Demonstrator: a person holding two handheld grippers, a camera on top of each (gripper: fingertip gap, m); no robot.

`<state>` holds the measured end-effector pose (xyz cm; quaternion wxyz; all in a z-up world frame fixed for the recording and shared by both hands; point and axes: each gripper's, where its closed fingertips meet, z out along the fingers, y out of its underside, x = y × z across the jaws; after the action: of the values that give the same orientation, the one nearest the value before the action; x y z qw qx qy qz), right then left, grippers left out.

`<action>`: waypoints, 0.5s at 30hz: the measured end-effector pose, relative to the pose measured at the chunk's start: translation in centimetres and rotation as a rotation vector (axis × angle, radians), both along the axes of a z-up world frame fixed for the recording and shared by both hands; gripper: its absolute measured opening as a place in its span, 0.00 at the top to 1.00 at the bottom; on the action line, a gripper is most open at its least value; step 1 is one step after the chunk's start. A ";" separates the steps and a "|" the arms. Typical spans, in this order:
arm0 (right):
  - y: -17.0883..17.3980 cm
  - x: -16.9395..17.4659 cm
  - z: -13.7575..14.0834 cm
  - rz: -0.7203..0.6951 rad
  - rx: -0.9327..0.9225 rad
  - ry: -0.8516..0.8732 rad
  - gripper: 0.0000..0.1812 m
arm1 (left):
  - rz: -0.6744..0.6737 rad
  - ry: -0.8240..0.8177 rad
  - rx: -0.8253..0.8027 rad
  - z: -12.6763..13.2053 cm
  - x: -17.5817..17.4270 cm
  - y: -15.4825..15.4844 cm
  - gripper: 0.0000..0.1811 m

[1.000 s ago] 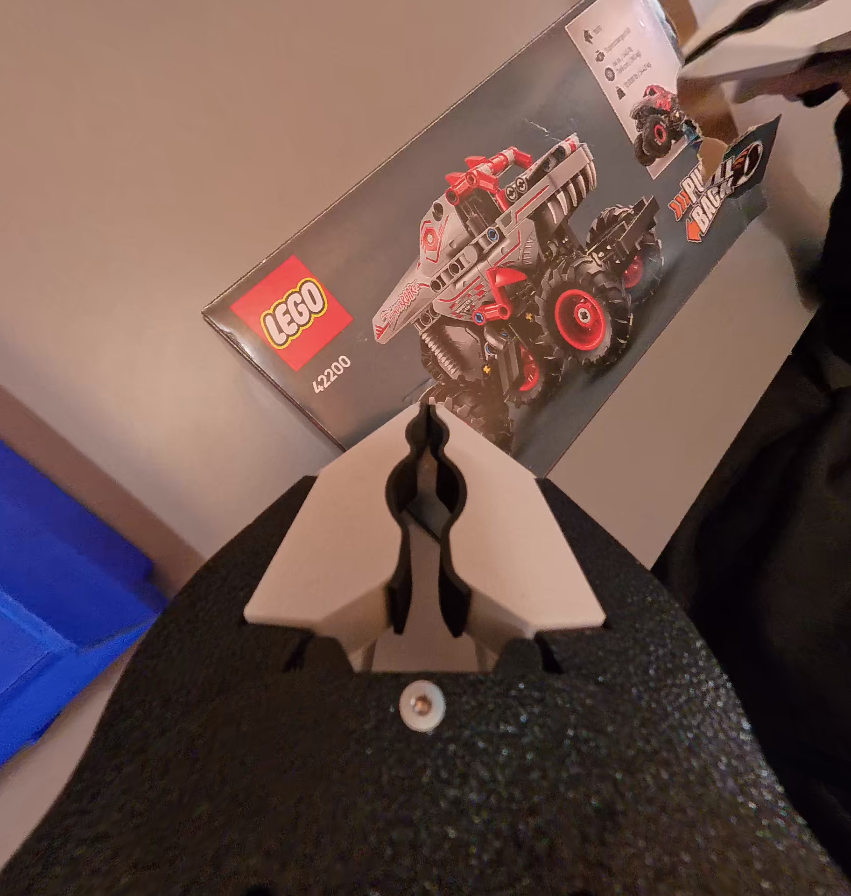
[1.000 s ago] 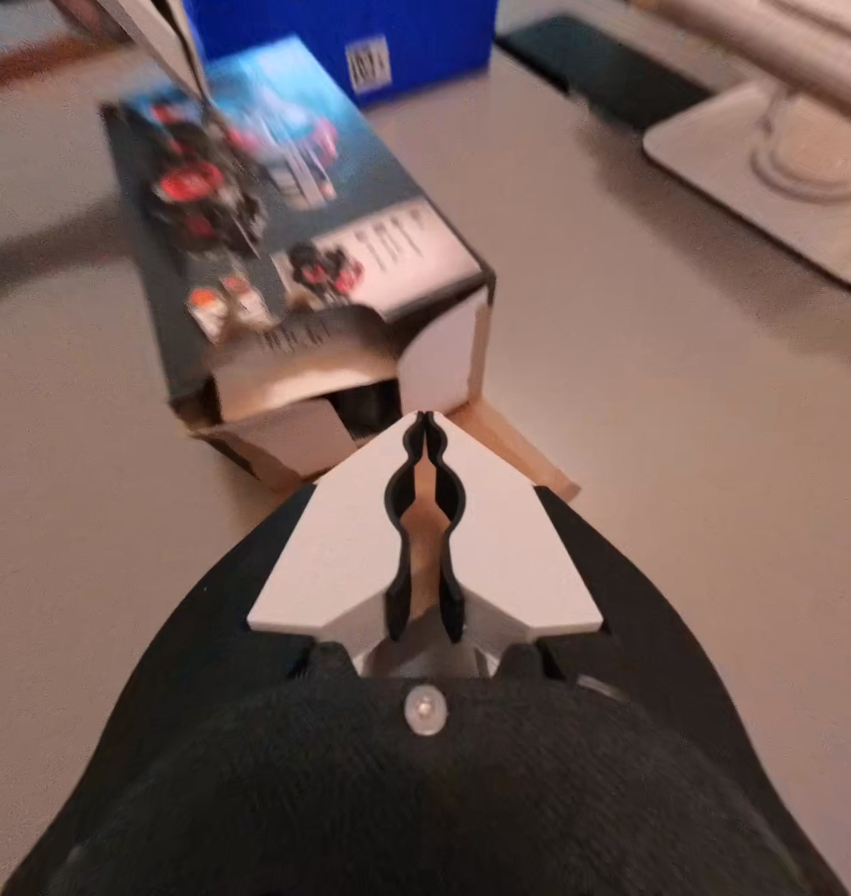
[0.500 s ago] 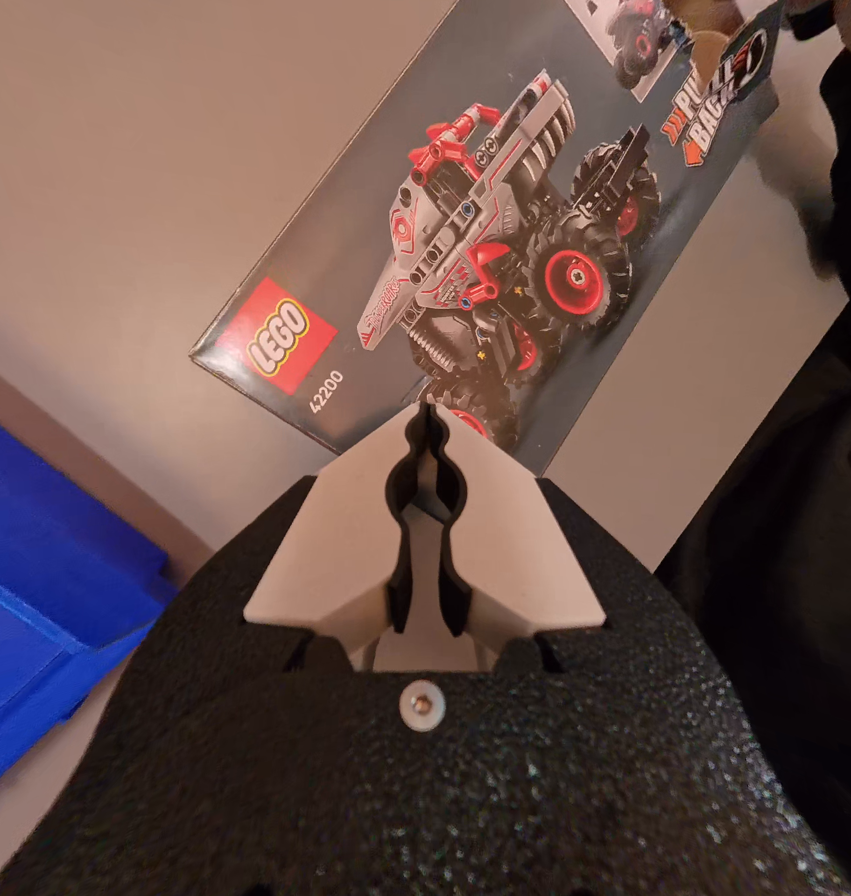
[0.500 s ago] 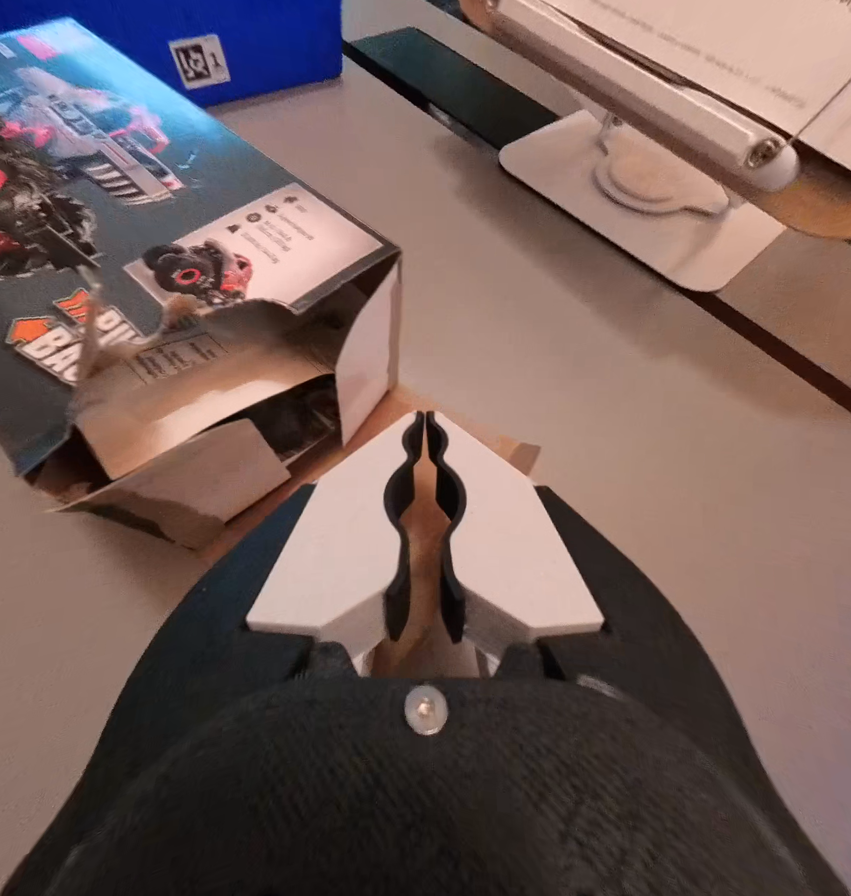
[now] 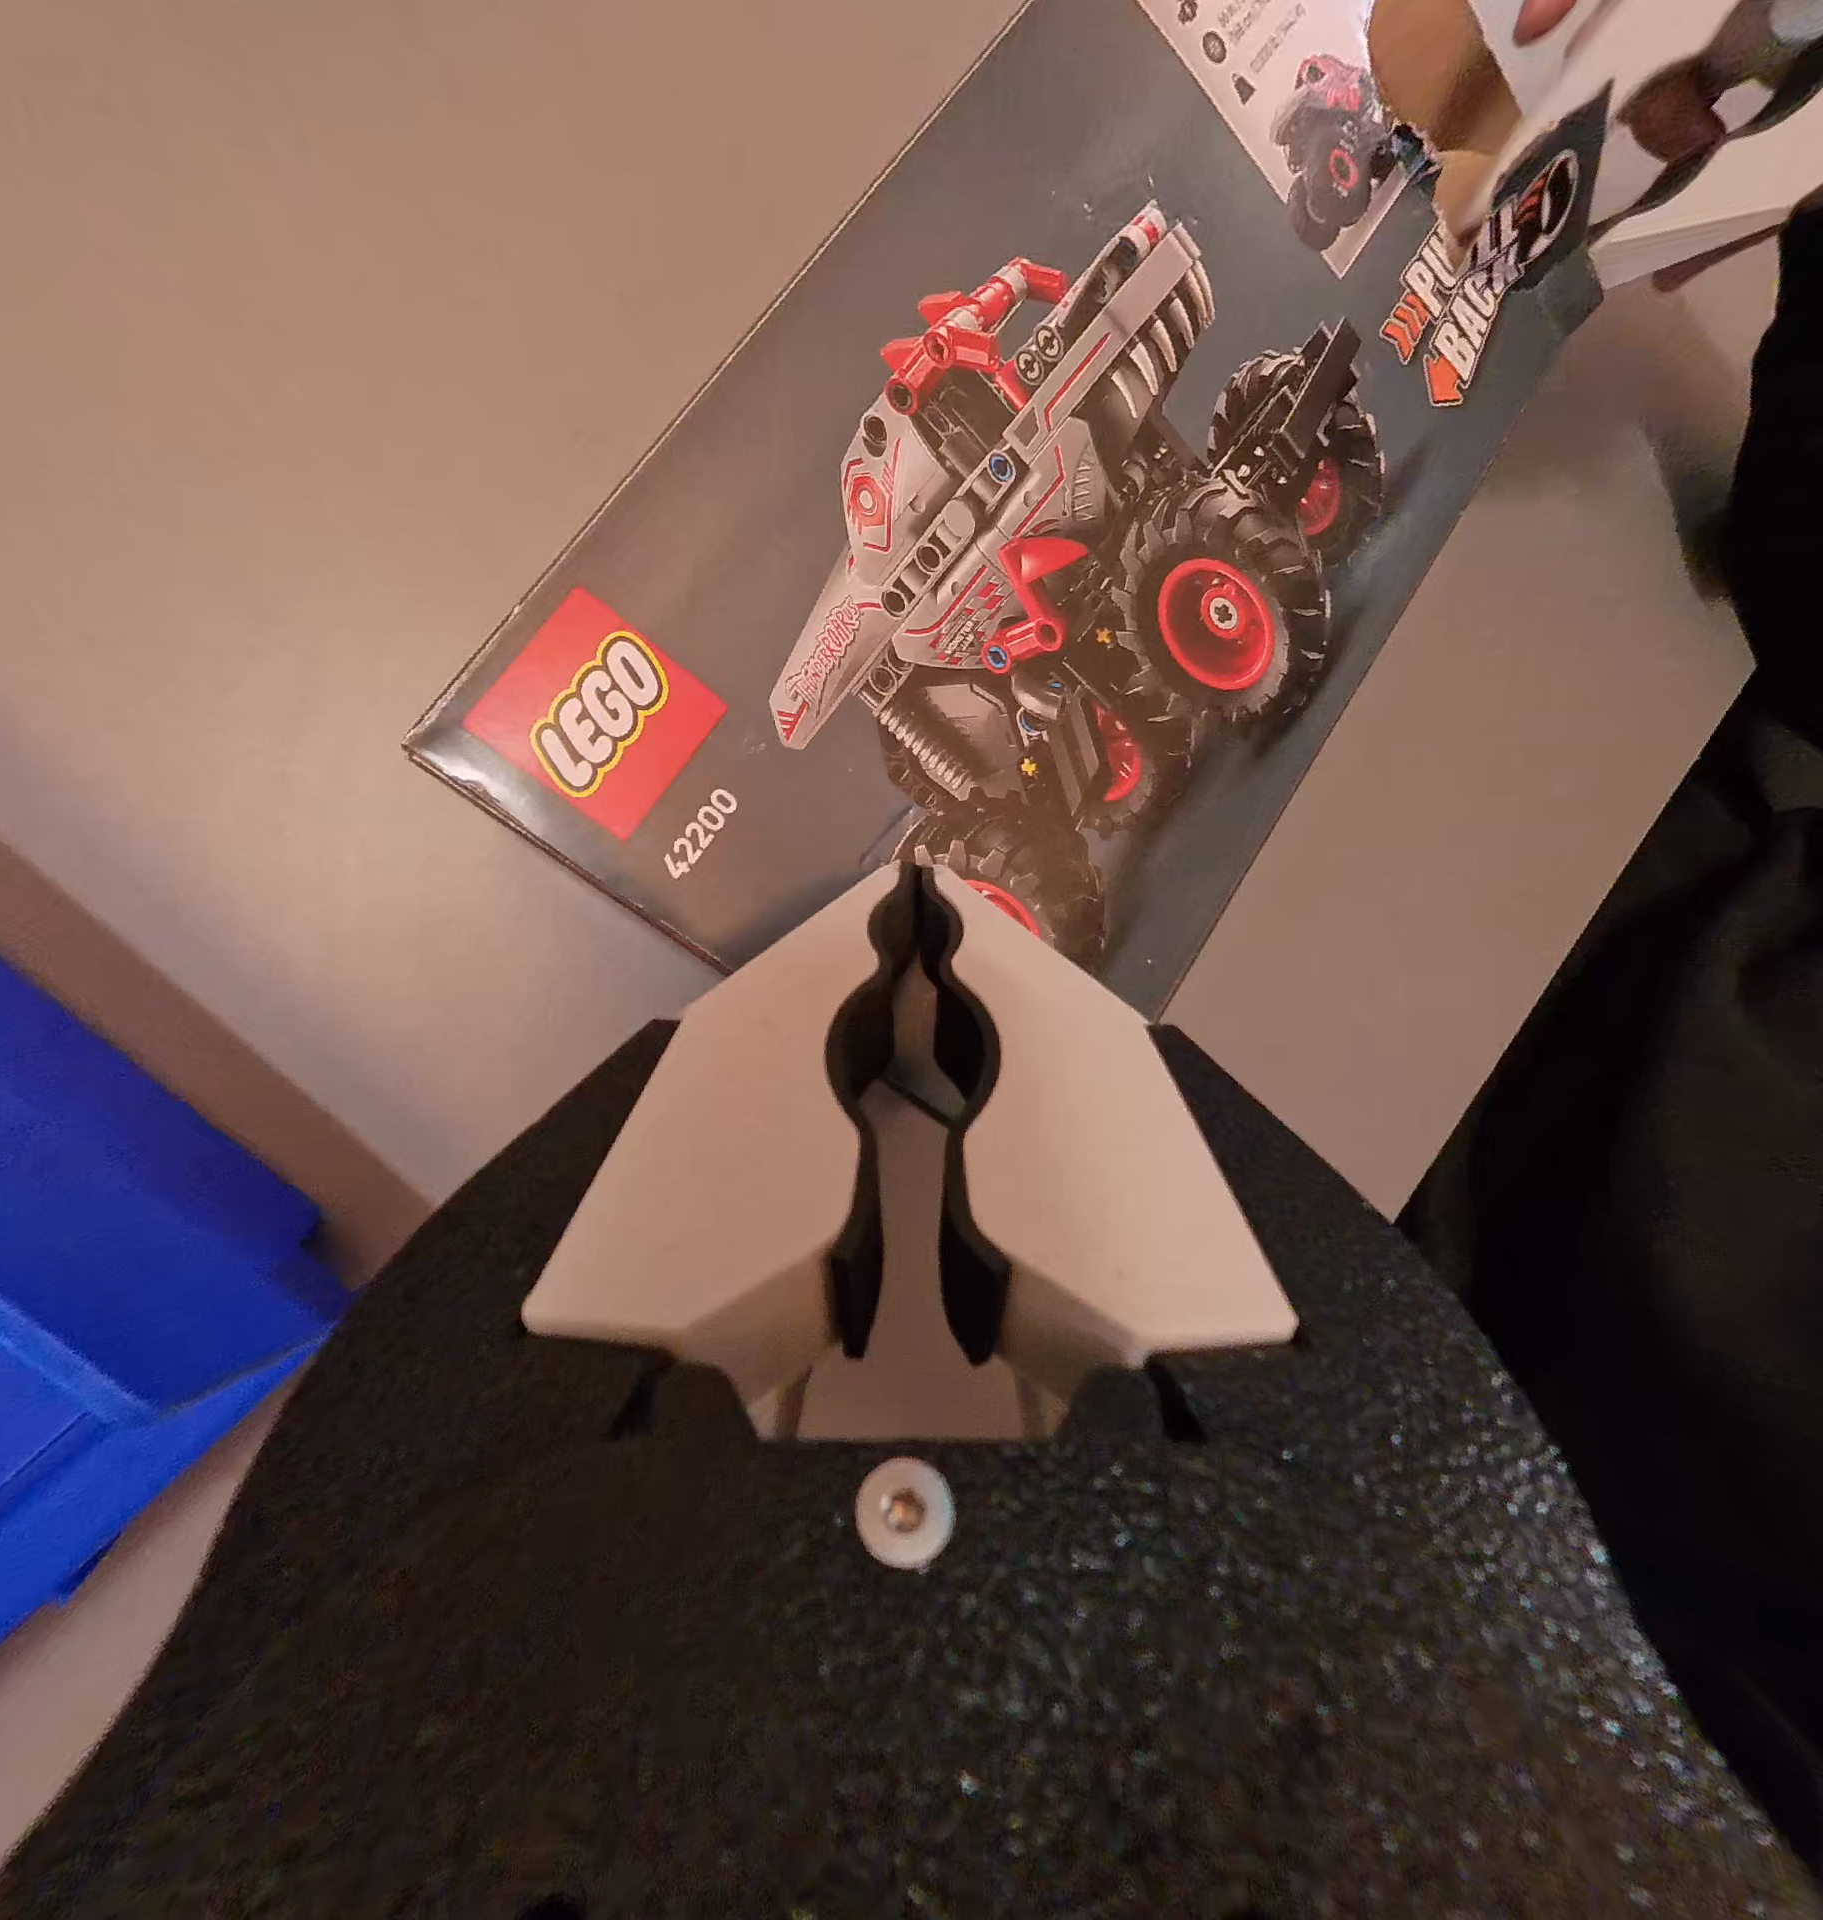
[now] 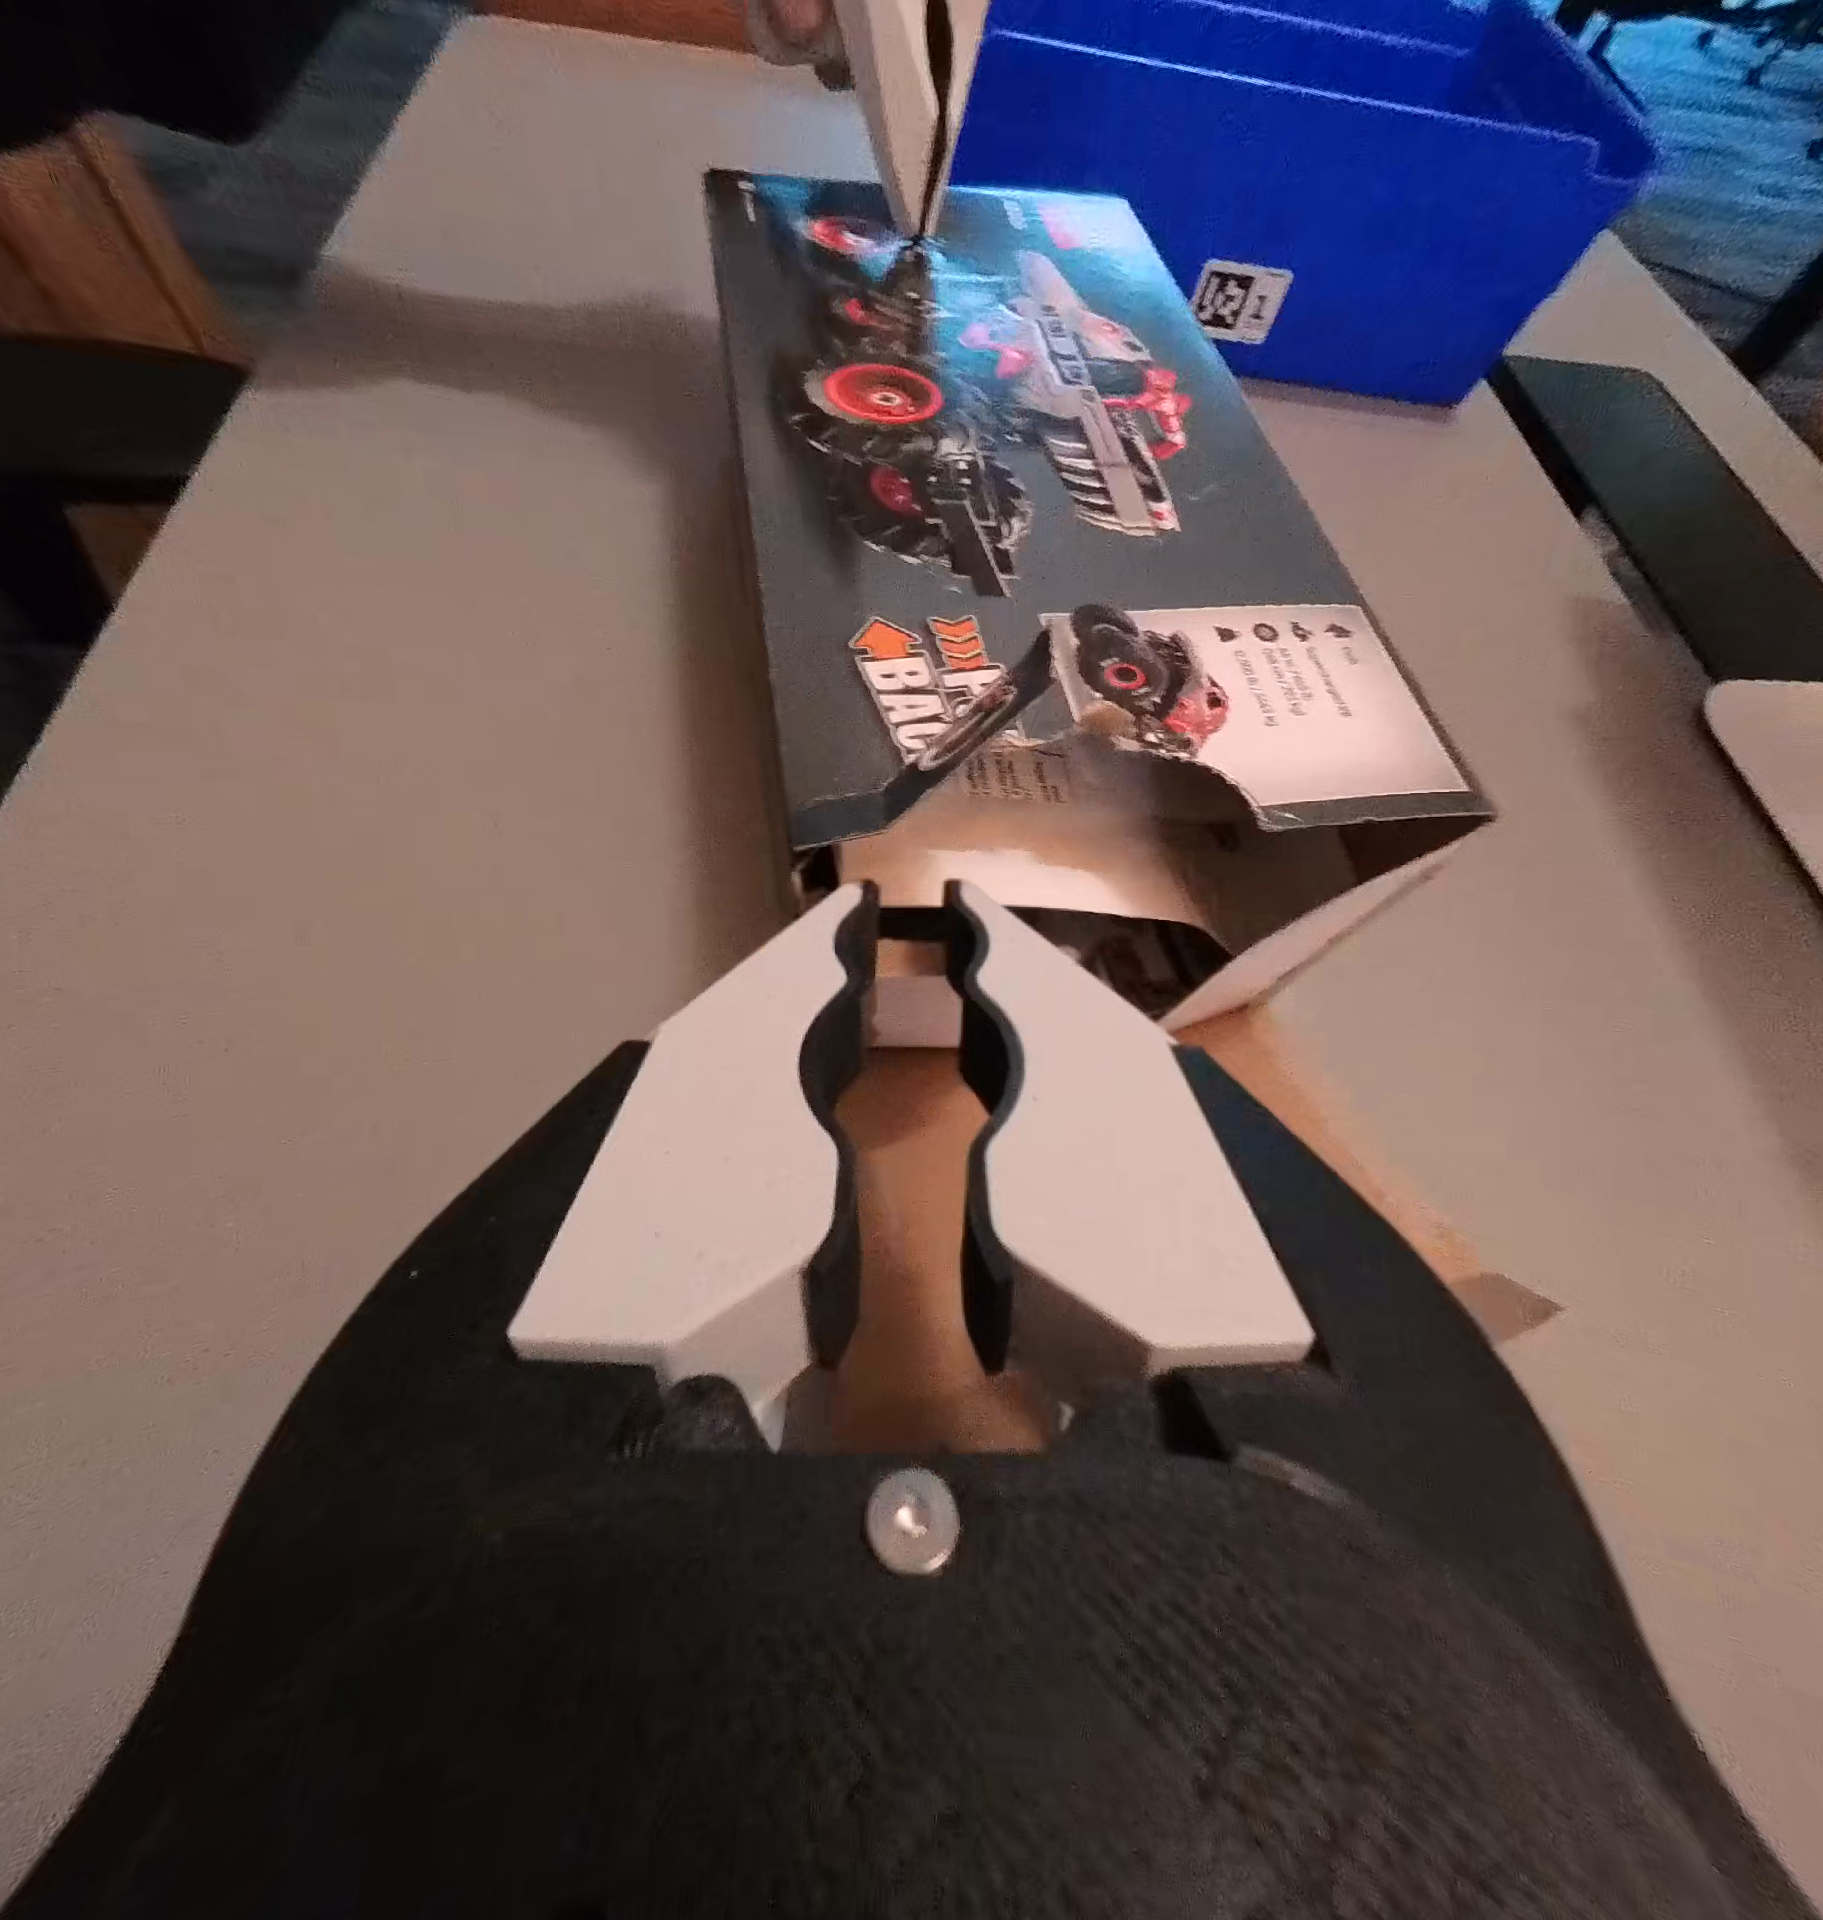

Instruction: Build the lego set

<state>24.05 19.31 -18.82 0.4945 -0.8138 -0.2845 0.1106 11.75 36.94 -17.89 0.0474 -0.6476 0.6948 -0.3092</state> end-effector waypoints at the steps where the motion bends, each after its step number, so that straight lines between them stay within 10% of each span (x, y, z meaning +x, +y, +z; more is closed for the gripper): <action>1: -0.5 -0.6 -0.2 0.043 -0.023 0.013 0.96 | 0.000 -0.003 0.001 0.0 0.0 0.0 1.00; 9: -2.8 -1.4 -0.1 0.062 -0.039 -0.110 1.00 | -0.010 -0.030 -0.015 0.0 0.5 0.0 1.00; 15: -1.7 1.0 1.1 0.025 0.091 -0.441 0.80 | -0.025 -0.029 -0.015 0.0 0.9 -0.1 1.00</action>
<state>25.04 17.62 -17.71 0.4553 -0.7915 -0.4005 -0.0767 12.63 36.83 -17.87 0.0488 -0.6345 0.6998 -0.3245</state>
